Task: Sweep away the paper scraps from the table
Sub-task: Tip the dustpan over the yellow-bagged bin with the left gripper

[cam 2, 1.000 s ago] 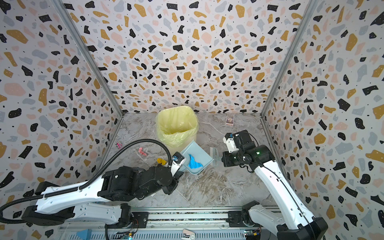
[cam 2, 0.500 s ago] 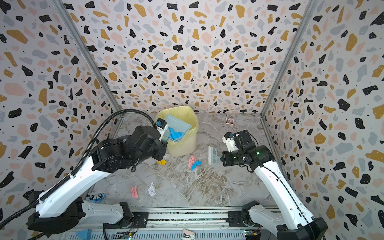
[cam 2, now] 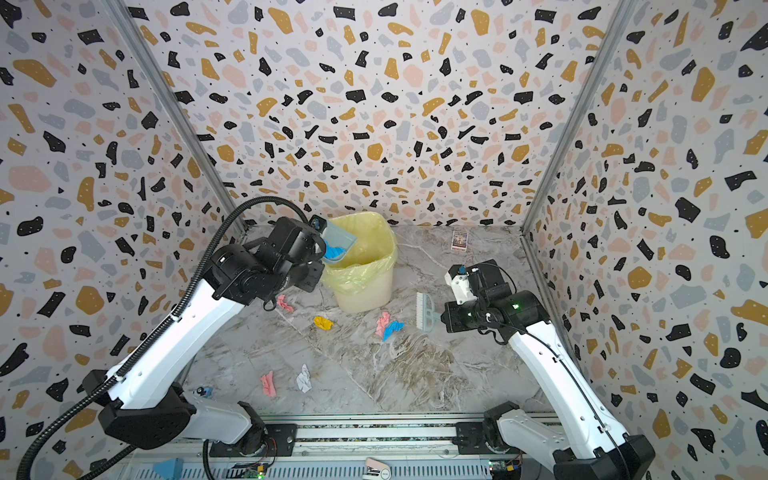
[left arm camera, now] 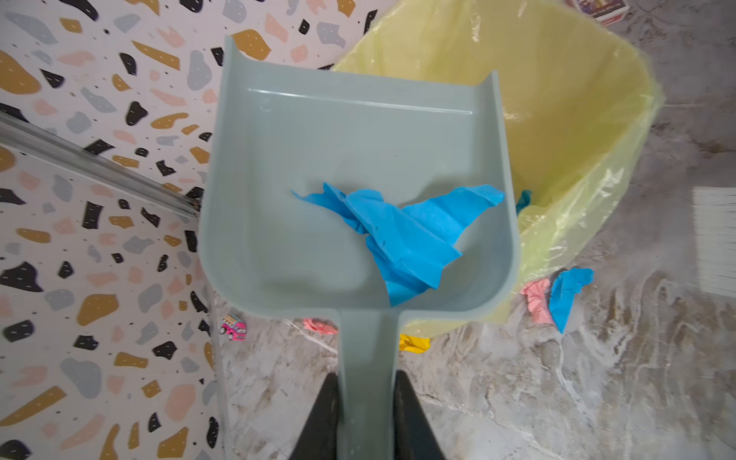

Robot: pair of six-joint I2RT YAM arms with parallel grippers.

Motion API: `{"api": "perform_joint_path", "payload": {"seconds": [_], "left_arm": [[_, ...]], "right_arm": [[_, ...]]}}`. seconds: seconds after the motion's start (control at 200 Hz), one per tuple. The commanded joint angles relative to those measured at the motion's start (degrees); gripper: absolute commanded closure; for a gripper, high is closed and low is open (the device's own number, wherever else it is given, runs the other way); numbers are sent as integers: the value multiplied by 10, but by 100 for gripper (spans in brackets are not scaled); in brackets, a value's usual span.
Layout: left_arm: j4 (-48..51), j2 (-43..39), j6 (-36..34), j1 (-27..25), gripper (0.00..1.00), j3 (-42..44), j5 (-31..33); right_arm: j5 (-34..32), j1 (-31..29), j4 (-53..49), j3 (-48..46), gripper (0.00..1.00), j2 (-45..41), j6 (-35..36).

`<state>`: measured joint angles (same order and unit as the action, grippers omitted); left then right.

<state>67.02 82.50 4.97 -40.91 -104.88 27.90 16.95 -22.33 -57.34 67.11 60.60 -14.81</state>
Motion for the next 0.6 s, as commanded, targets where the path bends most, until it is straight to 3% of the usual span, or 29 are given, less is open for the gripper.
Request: {"api": "perform_joint_path", "payload": {"seconds": [0.0,0.355,0.596], "left_arm": [[8,17,-49,4,100,-38,46],[4,66,-120,0,100,-36,132],[2,103,-171,-50,100,-20,242]], "right_arm": [[-1,3,1,3,100,-2,12],[-6,8,-7,7,100,5,26],[-3,12,-11,19,100,19,40]]}}
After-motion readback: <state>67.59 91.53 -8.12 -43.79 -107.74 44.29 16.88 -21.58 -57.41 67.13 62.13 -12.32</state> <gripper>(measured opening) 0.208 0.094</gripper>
